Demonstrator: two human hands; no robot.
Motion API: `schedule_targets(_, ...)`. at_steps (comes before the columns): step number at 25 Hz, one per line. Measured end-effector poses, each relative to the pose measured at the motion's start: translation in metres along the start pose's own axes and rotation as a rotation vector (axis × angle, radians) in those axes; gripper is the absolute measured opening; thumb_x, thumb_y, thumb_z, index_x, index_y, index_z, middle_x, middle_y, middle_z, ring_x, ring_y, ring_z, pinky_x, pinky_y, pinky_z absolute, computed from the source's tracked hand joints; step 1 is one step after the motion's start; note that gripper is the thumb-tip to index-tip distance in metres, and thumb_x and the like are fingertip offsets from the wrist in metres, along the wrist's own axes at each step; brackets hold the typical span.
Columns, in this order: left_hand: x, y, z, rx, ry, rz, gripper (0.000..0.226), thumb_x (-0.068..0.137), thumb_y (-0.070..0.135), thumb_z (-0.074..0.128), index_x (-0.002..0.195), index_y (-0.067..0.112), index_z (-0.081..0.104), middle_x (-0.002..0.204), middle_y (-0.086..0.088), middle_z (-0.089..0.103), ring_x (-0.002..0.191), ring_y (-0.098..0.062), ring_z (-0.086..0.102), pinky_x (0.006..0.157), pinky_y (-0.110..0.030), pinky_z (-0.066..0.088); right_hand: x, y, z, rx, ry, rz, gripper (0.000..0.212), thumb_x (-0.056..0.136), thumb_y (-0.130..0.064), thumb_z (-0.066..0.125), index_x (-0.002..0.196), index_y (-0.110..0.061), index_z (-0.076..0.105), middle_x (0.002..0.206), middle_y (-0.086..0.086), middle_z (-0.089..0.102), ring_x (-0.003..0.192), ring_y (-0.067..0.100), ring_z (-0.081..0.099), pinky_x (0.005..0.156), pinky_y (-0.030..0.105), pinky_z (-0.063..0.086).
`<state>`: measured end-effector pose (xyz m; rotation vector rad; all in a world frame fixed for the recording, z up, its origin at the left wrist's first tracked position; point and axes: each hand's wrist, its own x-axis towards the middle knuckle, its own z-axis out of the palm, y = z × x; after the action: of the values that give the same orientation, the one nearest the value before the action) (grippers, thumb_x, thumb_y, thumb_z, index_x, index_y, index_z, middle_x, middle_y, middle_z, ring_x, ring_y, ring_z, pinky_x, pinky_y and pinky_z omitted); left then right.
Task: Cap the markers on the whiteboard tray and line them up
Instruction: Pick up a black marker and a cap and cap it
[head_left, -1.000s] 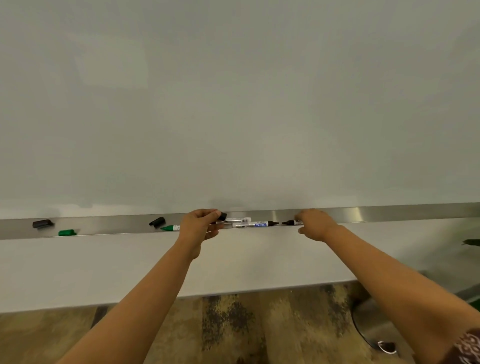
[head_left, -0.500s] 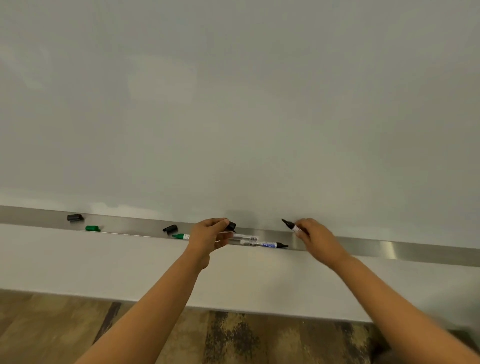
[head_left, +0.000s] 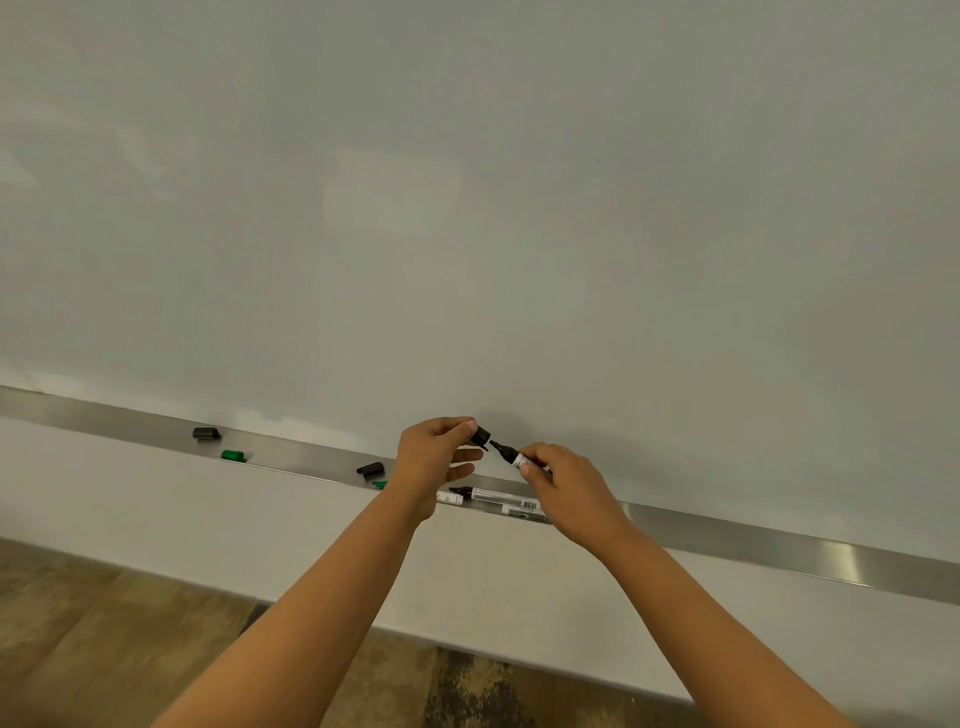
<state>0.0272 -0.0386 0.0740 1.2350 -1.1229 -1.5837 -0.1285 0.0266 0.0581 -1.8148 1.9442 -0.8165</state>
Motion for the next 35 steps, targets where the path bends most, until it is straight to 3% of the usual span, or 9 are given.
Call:
schedule_targets(5, -0.001, -0.002, 0.003, 0.051, 0.003, 0.010, 0.008, 0.088, 0.019, 0.060, 0.090, 0.016, 0.067, 0.081, -0.002, 0.069, 0.072, -0.015, 0.067, 0.062, -0.024, 0.053, 0.004, -0.001, 0.005, -0.005, -0.022, 0.032, 0.021, 0.096, -0.030, 0.043, 0.106, -0.022, 0.059, 0.072, -0.012, 0.050, 0.059, 0.004, 0.044, 0.053, 0.021, 0.034)
schedule_targets(11, -0.005, -0.002, 0.010, 0.111, 0.000, 0.040, 0.022, 0.088, 0.019, 0.060, 0.105, 0.009, 0.068, 0.084, -0.004, 0.069, 0.072, -0.014, 0.065, 0.069, -0.027, 0.054, 0.007, -0.006, 0.006, 0.156, -0.088, 0.129, 0.022, 0.097, -0.025, 0.040, 0.110, -0.021, 0.058, 0.081, -0.011, 0.062, 0.055, 0.001, 0.047, 0.052, 0.019, 0.034)
schedule_targets(15, -0.010, 0.004, 0.017, 0.251, -0.054, 0.089, 0.032, 0.093, 0.033, 0.047, 0.111, 0.014, 0.066, 0.102, 0.000, 0.064, 0.085, -0.011, 0.060, 0.071, -0.025, 0.049, 0.009, -0.014, 0.006, 0.524, -0.169, 0.364, 0.026, 0.096, -0.024, 0.034, 0.093, -0.020, 0.059, 0.066, -0.005, 0.047, 0.053, 0.009, 0.038, 0.052, 0.022, 0.031)
schedule_targets(18, -0.011, 0.008, 0.019, 0.329, -0.218, 0.112, 0.042, 0.095, 0.046, 0.032, 0.120, 0.027, 0.060, 0.116, 0.006, 0.057, 0.105, -0.013, 0.054, 0.086, -0.029, 0.043, 0.008, -0.015, 0.000, 0.942, -0.254, 0.580, 0.053, 0.091, -0.057, 0.030, 0.065, -0.019, 0.057, 0.054, -0.004, 0.042, 0.044, 0.010, 0.035, 0.049, 0.024, 0.030)
schedule_targets(20, -0.011, 0.007, 0.021, 0.354, -0.343, 0.106, 0.048, 0.093, 0.054, 0.025, 0.126, 0.034, 0.054, 0.122, 0.009, 0.050, 0.115, -0.011, 0.046, 0.097, -0.032, 0.037, 0.008, -0.012, -0.001, 1.167, -0.306, 0.646, 0.070, 0.077, -0.079, 0.028, 0.052, -0.018, 0.048, 0.047, -0.003, 0.039, 0.043, 0.012, 0.035, 0.051, 0.027, 0.032)
schedule_targets(23, -0.007, 0.005, 0.025, 0.333, -0.416, 0.103, 0.053, 0.091, 0.060, 0.019, 0.129, 0.039, 0.049, 0.126, 0.010, 0.046, 0.118, -0.008, 0.041, 0.101, -0.034, 0.033, 0.009, -0.011, -0.001, 1.380, -0.276, 0.713, 0.075, 0.061, -0.089, 0.036, 0.043, -0.017, 0.038, 0.039, -0.002, 0.035, 0.039, 0.013, 0.033, 0.050, 0.026, 0.030)
schedule_targets(27, 0.008, -0.008, 0.004, 0.265, -0.261, 0.027, 0.054, 0.093, 0.056, 0.021, 0.130, 0.028, 0.049, 0.131, -0.002, 0.054, 0.114, -0.017, 0.050, 0.098, -0.037, 0.037, 0.011, -0.007, -0.006, 1.575, -0.229, 0.734, 0.072, 0.058, -0.085, 0.046, 0.040, -0.017, 0.035, 0.035, -0.002, 0.034, 0.036, 0.013, 0.031, 0.047, 0.026, 0.031)
schedule_targets(30, 0.018, -0.027, -0.025, 0.221, -0.142, -0.089, 0.050, 0.094, 0.053, 0.026, 0.119, 0.021, 0.056, 0.123, -0.009, 0.062, 0.110, -0.025, 0.056, 0.095, -0.041, 0.042, 0.009, -0.001, -0.012, 1.726, -0.207, 0.682, 0.066, 0.060, -0.080, 0.050, 0.041, -0.018, 0.035, 0.036, -0.003, 0.034, 0.036, 0.013, 0.031, 0.048, 0.025, 0.031)
schedule_targets(35, 0.021, -0.046, -0.045, 0.204, -0.111, -0.124, 0.041, 0.095, 0.048, 0.029, 0.100, 0.024, 0.062, 0.111, -0.008, 0.067, 0.106, -0.026, 0.060, 0.091, -0.041, 0.046, 0.003, 0.010, -0.020, 1.873, -0.044, 0.570, 0.064, 0.065, -0.076, 0.044, 0.039, -0.018, 0.034, 0.034, -0.004, 0.032, 0.034, 0.012, 0.029, 0.045, 0.023, 0.029)
